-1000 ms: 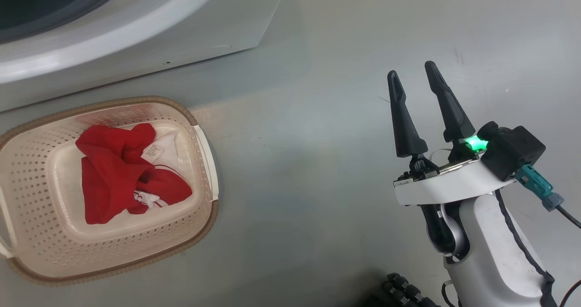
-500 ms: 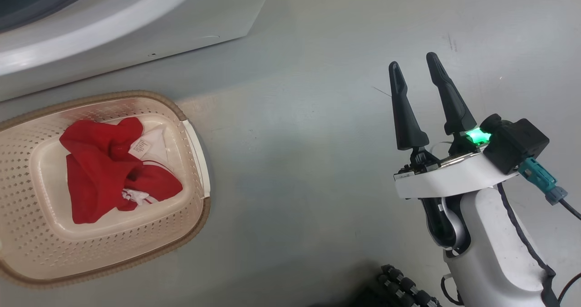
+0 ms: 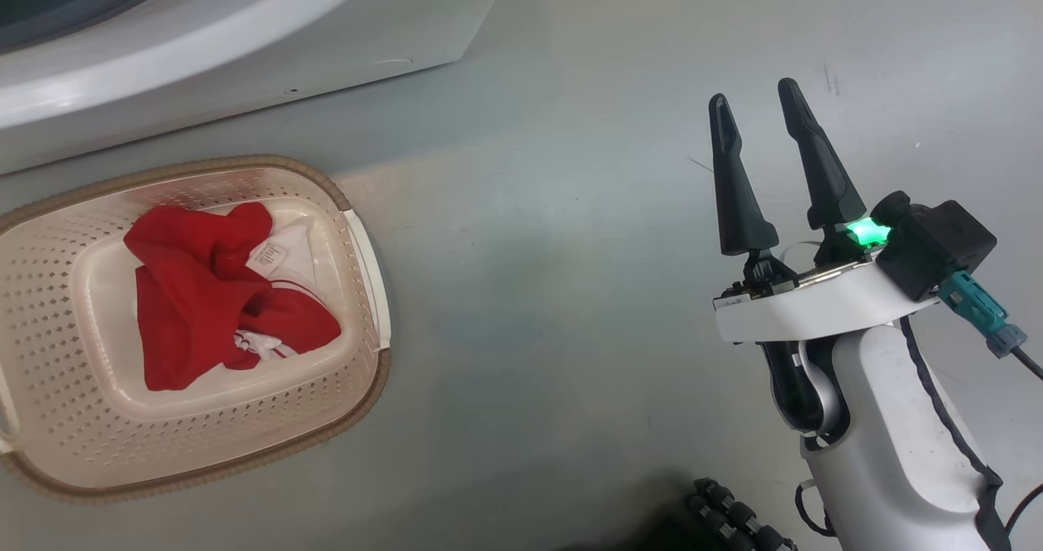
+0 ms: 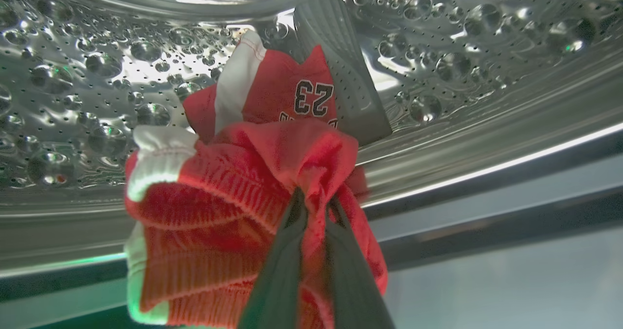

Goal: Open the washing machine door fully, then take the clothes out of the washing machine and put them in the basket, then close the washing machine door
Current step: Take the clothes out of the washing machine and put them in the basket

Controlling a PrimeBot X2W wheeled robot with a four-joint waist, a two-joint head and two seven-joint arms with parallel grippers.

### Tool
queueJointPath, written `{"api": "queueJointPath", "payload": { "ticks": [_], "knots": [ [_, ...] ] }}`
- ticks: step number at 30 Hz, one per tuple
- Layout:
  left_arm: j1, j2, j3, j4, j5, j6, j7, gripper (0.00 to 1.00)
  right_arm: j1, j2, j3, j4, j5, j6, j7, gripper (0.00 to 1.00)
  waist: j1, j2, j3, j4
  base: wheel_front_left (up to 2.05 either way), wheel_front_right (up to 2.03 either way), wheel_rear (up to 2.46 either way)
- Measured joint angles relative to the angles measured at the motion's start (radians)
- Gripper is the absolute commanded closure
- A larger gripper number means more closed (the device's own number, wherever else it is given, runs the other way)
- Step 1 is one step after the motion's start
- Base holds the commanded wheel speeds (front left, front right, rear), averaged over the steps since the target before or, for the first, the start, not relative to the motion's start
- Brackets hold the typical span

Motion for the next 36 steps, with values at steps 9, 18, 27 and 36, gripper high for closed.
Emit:
{"api": "queueJointPath", "payload": {
  "ticks": [9,18,27,36],
  "knots": [
    [0.007,-0.038,0.01,-0.05,-0.003,-0.006,-0.147,1.0,0.0,0.0,-0.012,0.014,-0.023,0.0,0.0,0.0,0.0,0.0,-0.018,0.029,0.0,0.0,0.0],
    [0.12,-0.102,0.049,-0.112,-0.027,0.002,-0.347,1.0,0.001,0.0,-0.03,0.029,-0.055,0.0,0.0,0.0,0.0,0.0,-0.059,0.06,0.0,0.0,0.0],
    [0.255,-0.164,0.047,-0.191,-0.03,0.006,-0.553,1.0,0.024,-0.001,-0.045,0.055,-0.081,0.0,0.0,0.0,-0.0001,0.0,-0.129,0.098,0.0,0.0,0.0],
    [0.398,-0.215,0.041,-0.253,-0.03,0.013,-0.712,1.0,0.084,-0.001,-0.046,0.088,-0.109,0.001,0.0,0.0,-0.0001,0.0,-0.226,0.131,0.0,0.0,0.0]
  ]
}}
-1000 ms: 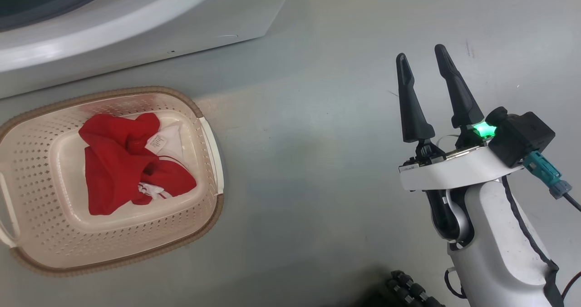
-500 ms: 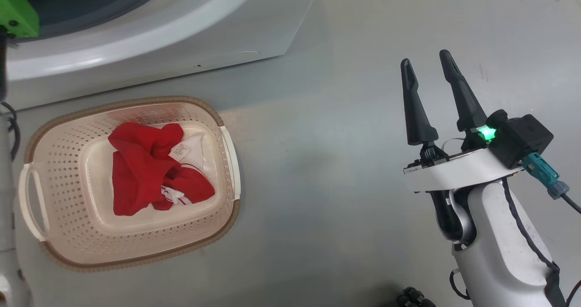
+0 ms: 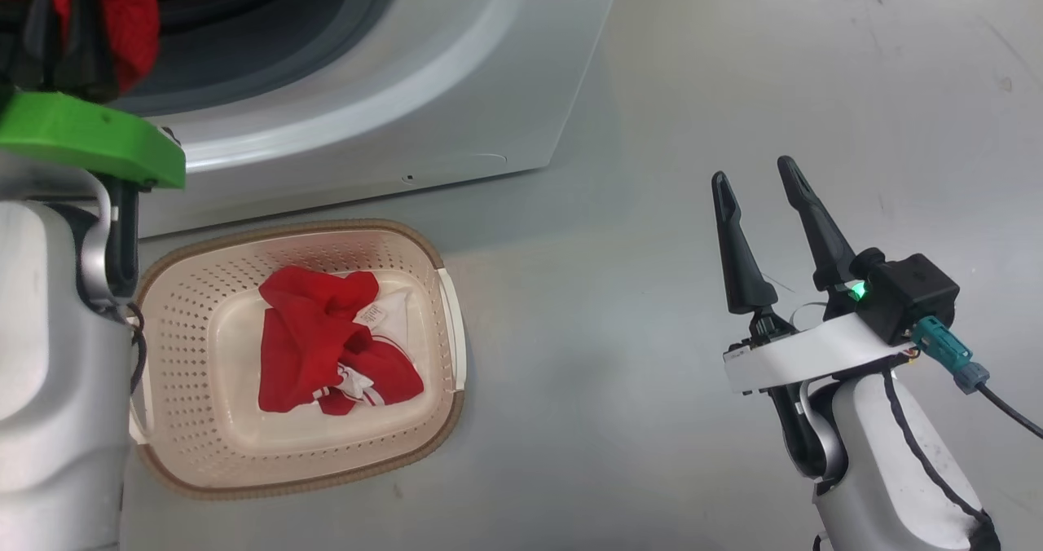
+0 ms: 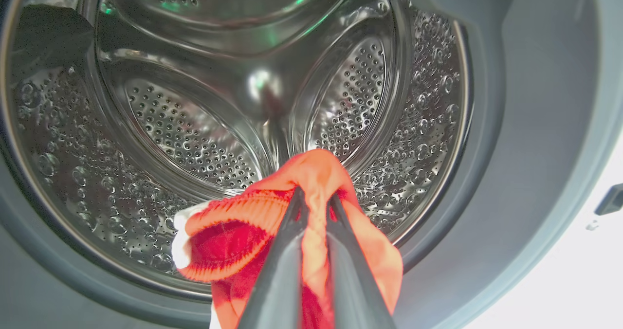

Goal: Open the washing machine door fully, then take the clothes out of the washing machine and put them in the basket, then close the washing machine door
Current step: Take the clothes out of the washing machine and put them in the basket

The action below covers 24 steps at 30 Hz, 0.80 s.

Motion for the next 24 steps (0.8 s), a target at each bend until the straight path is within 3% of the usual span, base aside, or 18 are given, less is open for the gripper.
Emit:
{"api": "queueJointPath", "payload": {
  "ticks": [11,24],
  "knots": [
    [0.151,-0.008,0.007,-0.094,0.019,0.029,-0.114,1.0,0.083,0.0,-0.003,0.024,-0.012,0.0,0.0,0.0,0.0,0.0,-0.142,0.029,0.0,0.0,0.0],
    [0.311,-0.013,0.016,-0.242,0.028,0.07,-0.131,1.0,0.168,0.001,-0.027,0.026,-0.007,0.0,0.0,0.0,0.0,0.0,-0.284,0.05,0.0,0.0,0.0]
  ]
}}
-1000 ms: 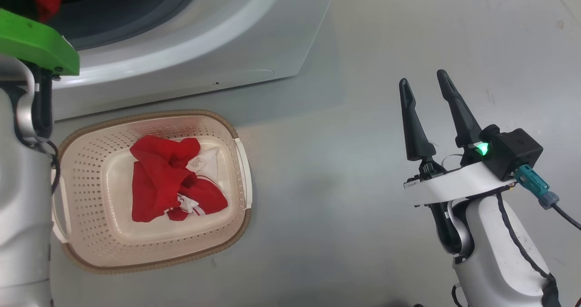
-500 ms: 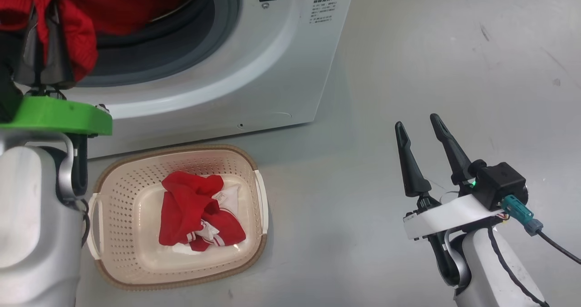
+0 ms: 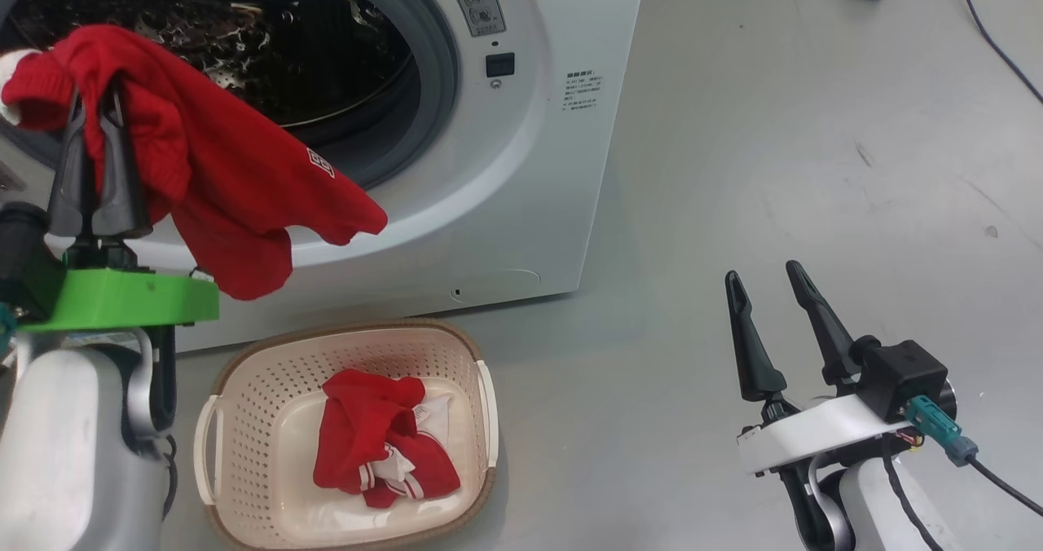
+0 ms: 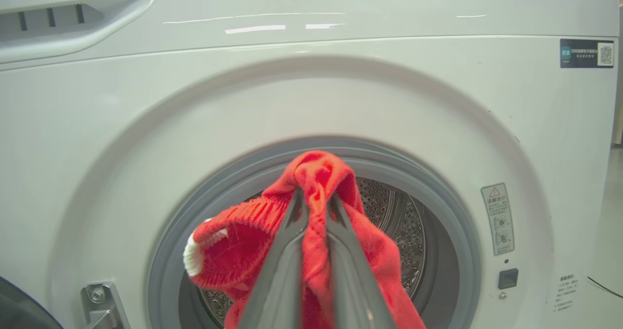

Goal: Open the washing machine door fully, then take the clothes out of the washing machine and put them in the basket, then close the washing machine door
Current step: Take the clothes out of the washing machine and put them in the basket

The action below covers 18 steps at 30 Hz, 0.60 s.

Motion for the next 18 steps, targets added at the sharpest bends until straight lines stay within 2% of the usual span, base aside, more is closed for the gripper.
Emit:
{"api": "queueJointPath", "payload": {
  "ticks": [8,18],
  "knots": [
    [0.13,-0.03,-0.002,-0.032,-0.012,0.011,0.024,1.0,0.037,0.001,0.0,-0.01,0.0,0.0,0.0,0.0,0.0,0.0,-0.046,0.013,0.0,0.0,0.0],
    [0.287,-0.085,-0.065,0.013,-0.042,0.02,0.108,1.0,0.04,0.002,0.012,-0.043,-0.007,0.0,0.0,0.0,0.0,0.0,-0.009,0.01,0.0,0.0,0.0]
  ]
}}
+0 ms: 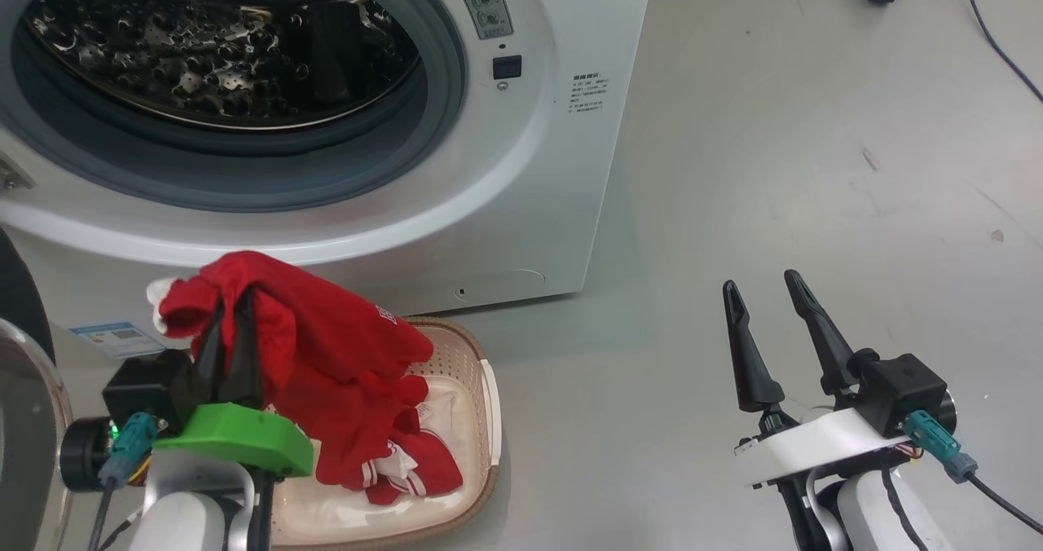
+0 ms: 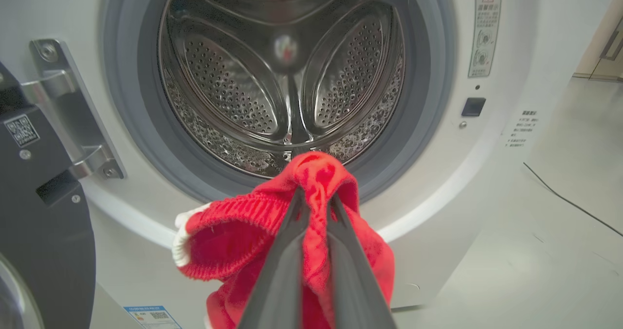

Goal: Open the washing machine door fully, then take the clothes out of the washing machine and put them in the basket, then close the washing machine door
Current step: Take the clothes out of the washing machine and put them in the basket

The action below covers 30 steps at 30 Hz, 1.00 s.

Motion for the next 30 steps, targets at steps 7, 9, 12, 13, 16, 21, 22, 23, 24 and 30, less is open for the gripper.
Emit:
{"api": "queueJointPath", "payload": {
  "ticks": [7,9,12,13,16,21,22,23,24,30],
  "knots": [
    [0.01,-0.008,-0.04,0.062,-0.004,-0.001,0.031,1.0,-0.003,0.0,-0.003,-0.021,-0.013,0.0,0.0,0.0,0.0,0.0,0.047,-0.006,0.0,0.0,0.0],
    [0.01,-0.009,-0.044,0.092,-0.013,-0.002,0.04,1.0,-0.008,0.0,-0.003,-0.029,-0.015,0.0,0.0,0.0,0.0,0.0,0.065,-0.009,0.0,0.0,0.0],
    [0.007,-0.01,-0.056,0.143,-0.022,-0.002,0.059,1.0,-0.021,0.0,-0.003,-0.039,-0.026,0.0,0.0,0.0,0.0,0.0,0.094,-0.013,0.0,0.0,0.0],
    [0.005,-0.01,-0.058,0.162,-0.023,-0.003,0.066,1.0,-0.026,0.0,-0.002,-0.044,-0.031,0.0,0.0,0.0,0.0,0.0,0.105,-0.015,0.0,0.0,0.0],
    [-0.026,-0.01,-0.061,0.22,-0.023,-0.01,0.086,1.0,-0.038,0.0,-0.001,-0.054,-0.039,0.0,0.0,0.0,0.0,0.0,0.14,-0.02,0.0,0.0,0.0],
    [-0.123,-0.01,-0.064,0.3,-0.023,-0.02,0.113,1.0,-0.068,-0.001,-0.001,-0.073,-0.038,0.0,0.0,0.0,0.0,0.0,0.203,-0.031,0.0,0.0,0.0],
    [-0.142,-0.01,-0.064,0.317,-0.023,-0.02,0.119,1.0,-0.075,-0.001,0.0,-0.078,-0.038,0.0,0.0,0.0,0.0,0.0,0.216,-0.034,0.0,0.0,0.0],
    [-0.16,-0.009,-0.064,0.336,-0.022,-0.02,0.13,1.0,-0.082,-0.001,0.001,-0.081,-0.038,0.0,0.0,0.0,0.0,0.0,0.23,-0.036,0.0,0.0,0.0],
    [-0.175,-0.007,-0.063,0.353,-0.022,-0.02,0.135,1.0,-0.09,-0.001,0.005,-0.086,-0.038,0.0,0.0,0.0,0.0,0.0,0.243,-0.039,0.0,0.0,0.0],
    [-0.247,0.019,-0.039,0.473,-0.023,-0.02,0.18,1.0,-0.139,-0.001,0.026,-0.103,-0.036,0.0,0.0,0.0,0.0,0.0,0.322,-0.061,0.0,0.0,0.0]
  ]
}}
